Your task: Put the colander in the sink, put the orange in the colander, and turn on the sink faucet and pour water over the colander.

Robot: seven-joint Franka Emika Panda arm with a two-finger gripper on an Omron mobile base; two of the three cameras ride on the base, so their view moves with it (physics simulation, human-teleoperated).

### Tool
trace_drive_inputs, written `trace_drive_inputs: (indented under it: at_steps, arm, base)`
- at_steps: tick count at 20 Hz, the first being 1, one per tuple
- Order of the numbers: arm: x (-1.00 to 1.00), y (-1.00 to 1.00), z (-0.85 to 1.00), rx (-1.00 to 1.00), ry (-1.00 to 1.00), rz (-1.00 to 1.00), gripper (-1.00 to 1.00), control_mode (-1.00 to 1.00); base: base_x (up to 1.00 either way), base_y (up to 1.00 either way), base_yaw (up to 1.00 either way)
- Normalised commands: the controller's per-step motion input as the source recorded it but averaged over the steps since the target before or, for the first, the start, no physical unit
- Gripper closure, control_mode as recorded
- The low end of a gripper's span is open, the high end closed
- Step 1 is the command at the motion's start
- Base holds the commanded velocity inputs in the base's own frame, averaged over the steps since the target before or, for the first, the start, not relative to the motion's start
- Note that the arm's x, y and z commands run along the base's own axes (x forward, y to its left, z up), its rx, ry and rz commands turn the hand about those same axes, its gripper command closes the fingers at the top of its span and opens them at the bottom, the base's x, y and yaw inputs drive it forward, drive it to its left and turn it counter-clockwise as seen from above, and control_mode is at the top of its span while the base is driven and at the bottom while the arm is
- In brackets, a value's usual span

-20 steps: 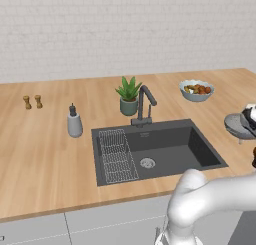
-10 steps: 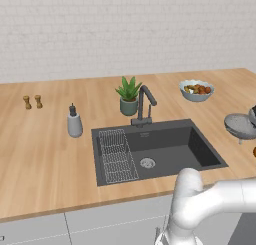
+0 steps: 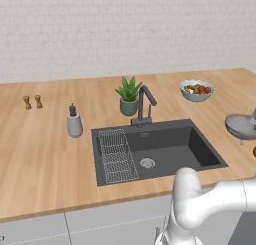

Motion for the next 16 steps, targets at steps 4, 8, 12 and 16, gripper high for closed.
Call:
trace_drive_inputs:
  at_steps: [4,8,12,16]
  arm:
    - [0.00,0.03,-0.28,0.00,0.00,0.00,1.00,-1.00]
    - [0.00,0.15,-0.22,0.00,0.00,0.00,1.00,-1.00]
    - [-0.03,0.32,-0.29,0.00,-0.03,0.00,1.00,-1.00]
    - [-0.11,0.34,-0.14,0.01,-0.07,0.00,1.00,-1.00]
  base:
    - [0.00,0.00,0.00]
    - [0.00,0.00,0.00]
    - [0.00,0.00,0.00]
    - [0.00,0.00,0.00]
